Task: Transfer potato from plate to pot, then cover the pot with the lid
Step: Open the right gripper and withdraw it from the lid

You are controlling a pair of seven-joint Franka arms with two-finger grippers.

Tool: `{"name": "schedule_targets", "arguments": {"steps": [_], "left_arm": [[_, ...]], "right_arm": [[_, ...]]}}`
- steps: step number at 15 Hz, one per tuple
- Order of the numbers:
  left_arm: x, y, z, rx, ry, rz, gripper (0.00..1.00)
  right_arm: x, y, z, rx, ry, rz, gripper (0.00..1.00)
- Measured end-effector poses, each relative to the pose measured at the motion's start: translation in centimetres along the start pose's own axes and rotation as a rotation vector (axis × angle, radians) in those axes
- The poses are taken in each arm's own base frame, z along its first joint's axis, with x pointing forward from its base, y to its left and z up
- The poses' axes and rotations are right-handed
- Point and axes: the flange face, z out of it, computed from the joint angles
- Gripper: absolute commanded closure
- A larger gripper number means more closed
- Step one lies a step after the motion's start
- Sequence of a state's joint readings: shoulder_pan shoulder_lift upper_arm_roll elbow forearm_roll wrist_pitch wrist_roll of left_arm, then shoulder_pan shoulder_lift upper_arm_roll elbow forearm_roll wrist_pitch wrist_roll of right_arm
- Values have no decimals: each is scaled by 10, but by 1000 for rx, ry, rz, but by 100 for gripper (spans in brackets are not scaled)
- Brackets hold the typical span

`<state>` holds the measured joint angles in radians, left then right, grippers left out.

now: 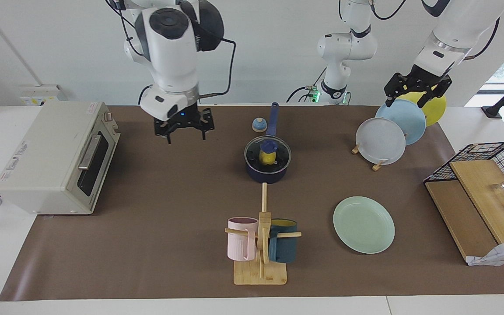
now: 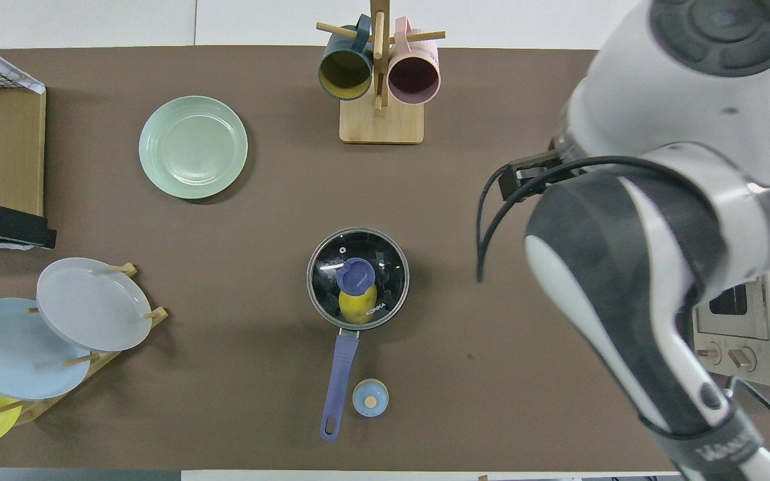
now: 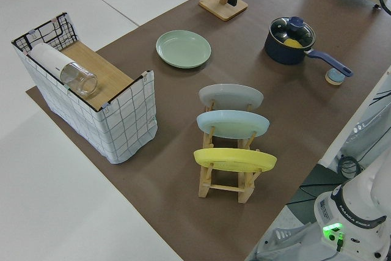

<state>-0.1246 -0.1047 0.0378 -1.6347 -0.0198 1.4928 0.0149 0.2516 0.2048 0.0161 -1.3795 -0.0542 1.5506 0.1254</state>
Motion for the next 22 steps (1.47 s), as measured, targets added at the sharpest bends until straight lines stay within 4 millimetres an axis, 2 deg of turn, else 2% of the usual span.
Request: {"name": "schedule_targets", "arguments": {"steps": [2, 3, 4, 9, 17, 22], "left_arm": [[0, 0, 0, 0, -1, 0, 0], [0, 0, 0, 0, -1, -1, 0], [0, 0, 0, 0, -1, -1, 0], [0, 0, 0, 0, 0, -2, 0], [0, 0, 0, 0, 1, -3, 0], [0, 0, 0, 0, 1, -3, 0]], "right_arm": [[-7, 70, -15, 33, -3, 54, 0], [-13, 92, -21, 39, -6, 63, 0], [-18, 102, -25, 41, -11, 67, 0], [-25, 90, -22, 42, -58, 46, 0], [-36, 114, -9, 45, -114, 64, 0], [-63, 120, -4, 46, -139, 79, 0]]}}
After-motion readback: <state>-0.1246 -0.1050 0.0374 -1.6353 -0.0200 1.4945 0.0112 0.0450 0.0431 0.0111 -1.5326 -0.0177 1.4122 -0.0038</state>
